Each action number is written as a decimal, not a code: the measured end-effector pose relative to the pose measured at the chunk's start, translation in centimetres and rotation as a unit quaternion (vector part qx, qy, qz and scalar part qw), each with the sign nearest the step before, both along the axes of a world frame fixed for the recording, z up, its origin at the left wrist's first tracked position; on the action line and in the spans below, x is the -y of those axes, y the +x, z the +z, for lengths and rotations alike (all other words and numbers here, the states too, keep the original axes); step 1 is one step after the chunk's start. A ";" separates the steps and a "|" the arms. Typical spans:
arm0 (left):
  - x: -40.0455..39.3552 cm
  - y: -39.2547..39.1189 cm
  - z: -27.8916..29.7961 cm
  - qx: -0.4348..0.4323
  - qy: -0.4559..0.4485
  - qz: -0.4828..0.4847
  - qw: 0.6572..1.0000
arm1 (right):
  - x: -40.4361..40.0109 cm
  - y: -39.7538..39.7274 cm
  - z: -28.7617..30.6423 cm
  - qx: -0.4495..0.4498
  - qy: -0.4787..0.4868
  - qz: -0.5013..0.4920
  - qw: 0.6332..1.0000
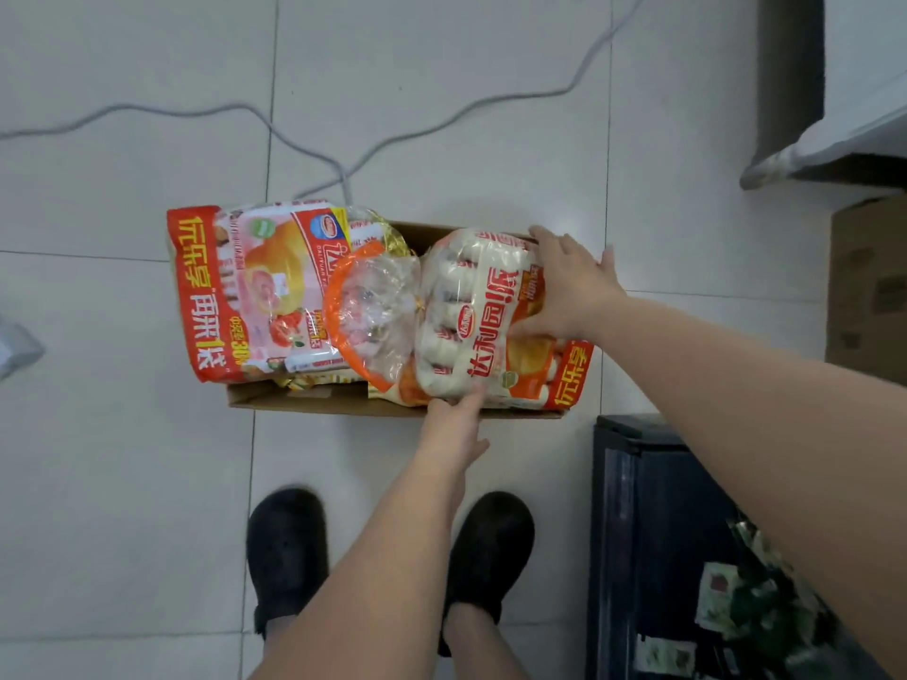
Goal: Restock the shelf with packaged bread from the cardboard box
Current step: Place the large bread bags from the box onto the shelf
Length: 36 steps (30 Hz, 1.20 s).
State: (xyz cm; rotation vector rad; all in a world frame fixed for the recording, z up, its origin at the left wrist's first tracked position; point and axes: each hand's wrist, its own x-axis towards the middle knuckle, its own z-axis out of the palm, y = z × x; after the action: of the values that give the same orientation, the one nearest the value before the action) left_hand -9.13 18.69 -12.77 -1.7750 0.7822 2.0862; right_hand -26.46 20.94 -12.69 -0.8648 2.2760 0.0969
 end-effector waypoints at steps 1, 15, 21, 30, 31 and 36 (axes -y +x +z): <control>-0.2 0.0 -0.3 -0.005 0.004 0.057 0.998 | 0.0 -0.3 0.0 -0.001 -0.005 -0.004 1.000; 7.4 -4.9 21.0 -0.118 -0.296 0.021 0.948 | -0.7 -2.0 20.8 0.059 -0.227 -0.330 0.915; 12.6 -8.6 45.1 -0.268 -0.412 -0.015 0.871 | 1.9 -3.2 45.6 0.016 -0.387 -0.382 0.839; 15.3 -9.4 71.7 -0.438 -0.519 -0.131 0.723 | 0.9 -0.1 72.6 0.005 -0.563 -0.375 0.736; 15.4 -9.4 73.8 -0.450 -0.531 -0.144 0.703 | 0.6 0.6 74.5 -0.005 -0.577 -0.377 0.725; 14.7 -8.9 82.0 -0.532 -0.554 -0.174 0.616 | -1.5 4.1 81.7 -0.066 -0.640 -0.407 0.649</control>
State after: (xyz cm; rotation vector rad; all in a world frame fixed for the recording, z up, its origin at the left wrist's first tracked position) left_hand -18.00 4.01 69.28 -0.1055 2.8890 2.2915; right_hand -22.39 22.49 68.98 -0.2490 2.4071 -2.1002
